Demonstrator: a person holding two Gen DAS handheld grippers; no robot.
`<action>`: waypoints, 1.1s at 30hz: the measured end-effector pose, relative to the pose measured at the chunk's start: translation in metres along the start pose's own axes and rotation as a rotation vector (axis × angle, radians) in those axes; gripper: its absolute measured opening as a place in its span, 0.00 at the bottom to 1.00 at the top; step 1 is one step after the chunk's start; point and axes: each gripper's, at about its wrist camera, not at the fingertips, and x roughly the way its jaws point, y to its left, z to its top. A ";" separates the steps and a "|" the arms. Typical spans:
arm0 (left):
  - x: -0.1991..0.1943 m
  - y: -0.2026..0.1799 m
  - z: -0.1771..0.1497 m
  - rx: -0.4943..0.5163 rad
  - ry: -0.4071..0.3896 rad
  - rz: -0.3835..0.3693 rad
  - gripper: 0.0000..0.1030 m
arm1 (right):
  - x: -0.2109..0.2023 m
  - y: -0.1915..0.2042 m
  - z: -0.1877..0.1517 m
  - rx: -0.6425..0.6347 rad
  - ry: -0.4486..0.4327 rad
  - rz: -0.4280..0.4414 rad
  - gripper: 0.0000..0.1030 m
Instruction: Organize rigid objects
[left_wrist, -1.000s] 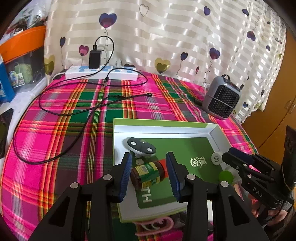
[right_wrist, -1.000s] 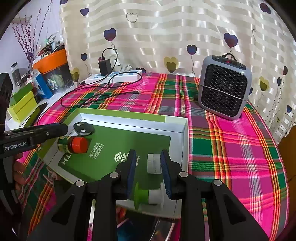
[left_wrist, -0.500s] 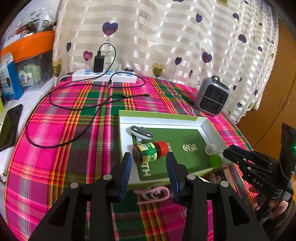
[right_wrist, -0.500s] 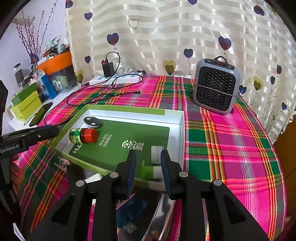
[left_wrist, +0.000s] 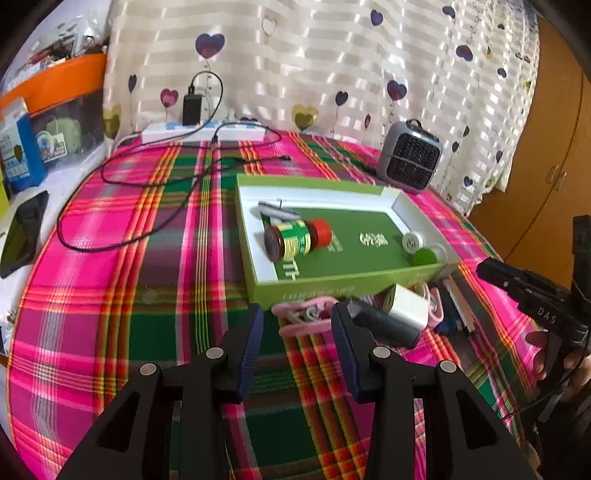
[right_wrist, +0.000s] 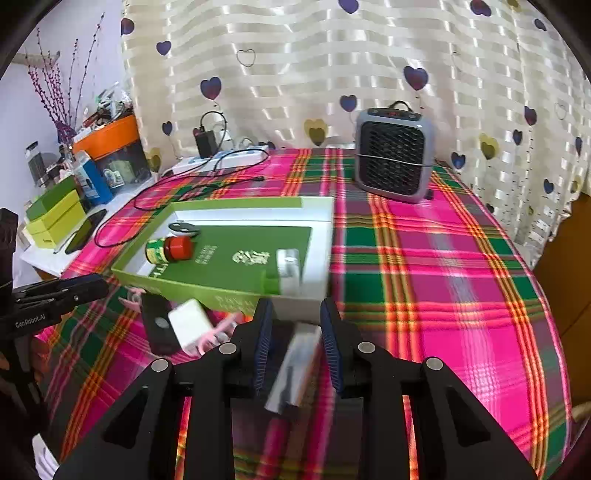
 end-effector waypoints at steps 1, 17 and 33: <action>0.001 0.000 -0.001 -0.001 0.002 0.000 0.36 | -0.001 -0.002 -0.002 0.007 0.003 -0.001 0.27; 0.021 -0.004 -0.005 0.031 0.074 -0.061 0.36 | 0.011 0.006 -0.023 0.010 0.095 0.015 0.27; 0.013 -0.022 -0.012 0.084 0.074 -0.122 0.36 | 0.024 0.003 -0.024 0.009 0.144 -0.017 0.27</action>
